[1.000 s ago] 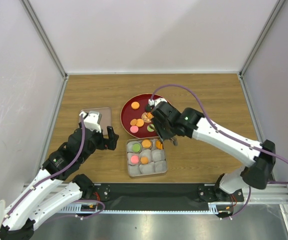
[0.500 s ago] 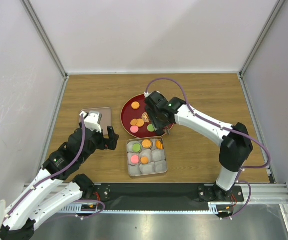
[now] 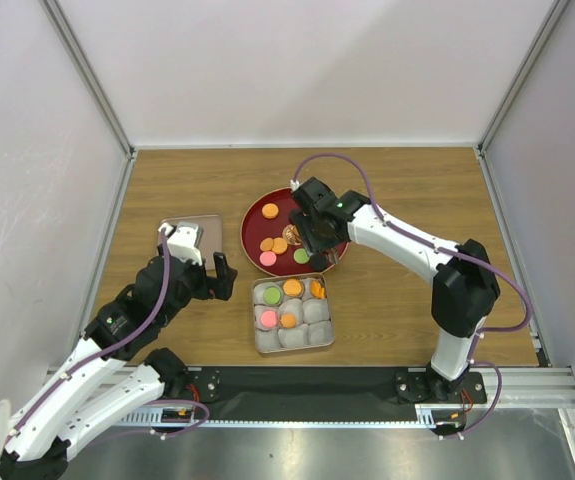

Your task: Pack the cookies

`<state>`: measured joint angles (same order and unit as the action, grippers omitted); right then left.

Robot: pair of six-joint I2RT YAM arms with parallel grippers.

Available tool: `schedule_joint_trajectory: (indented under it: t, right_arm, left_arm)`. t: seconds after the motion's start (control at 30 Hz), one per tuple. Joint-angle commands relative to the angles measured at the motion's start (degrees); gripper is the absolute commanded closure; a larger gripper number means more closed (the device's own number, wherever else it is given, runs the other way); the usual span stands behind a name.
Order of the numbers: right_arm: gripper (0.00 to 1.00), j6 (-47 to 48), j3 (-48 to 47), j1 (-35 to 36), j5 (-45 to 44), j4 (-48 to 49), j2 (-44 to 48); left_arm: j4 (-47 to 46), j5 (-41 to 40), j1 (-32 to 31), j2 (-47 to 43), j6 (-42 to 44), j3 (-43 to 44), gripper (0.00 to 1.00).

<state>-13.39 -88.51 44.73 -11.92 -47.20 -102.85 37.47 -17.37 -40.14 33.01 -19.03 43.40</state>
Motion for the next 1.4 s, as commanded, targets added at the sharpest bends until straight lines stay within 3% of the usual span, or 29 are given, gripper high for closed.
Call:
schedule_joint_trajectory:
  t: [0.0,0.2,0.33,0.6,1.1,1.37]
  right_arm:
    - [0.46,0.82,-2.19,-0.61,1.55,2.81,-1.04]
    - [0.47,0.73,-2.46,-1.22,1.73,2.9,-2.53]
    - [0.59,0.64,-2.46,-1.31,1.73,2.38,-2.53]
    - [0.7,0.56,-3.25,-1.22,0.85,0.36,-0.6]
    - [0.71,-0.5,-0.17,-0.87,0.15,-1.22,7.92]
    - [0.71,-1.99,2.28,3.87,-0.38,-6.58,15.74]
  left_arm:
    - [-1.17,0.14,-0.38,-0.06,-0.13,0.81,0.0]
    - [-1.09,-0.04,-0.38,-0.06,-0.13,0.81,0.0]
    - [-1.17,0.05,-0.47,-0.06,-0.13,0.81,0.0]
    - [-1.17,0.05,-0.38,-0.06,-0.13,0.81,0.0]
    - [-1.17,-0.04,-0.38,0.03,-0.22,0.81,0.0]
    - [-1.17,-0.04,-0.38,-0.06,-0.22,0.81,0.0]
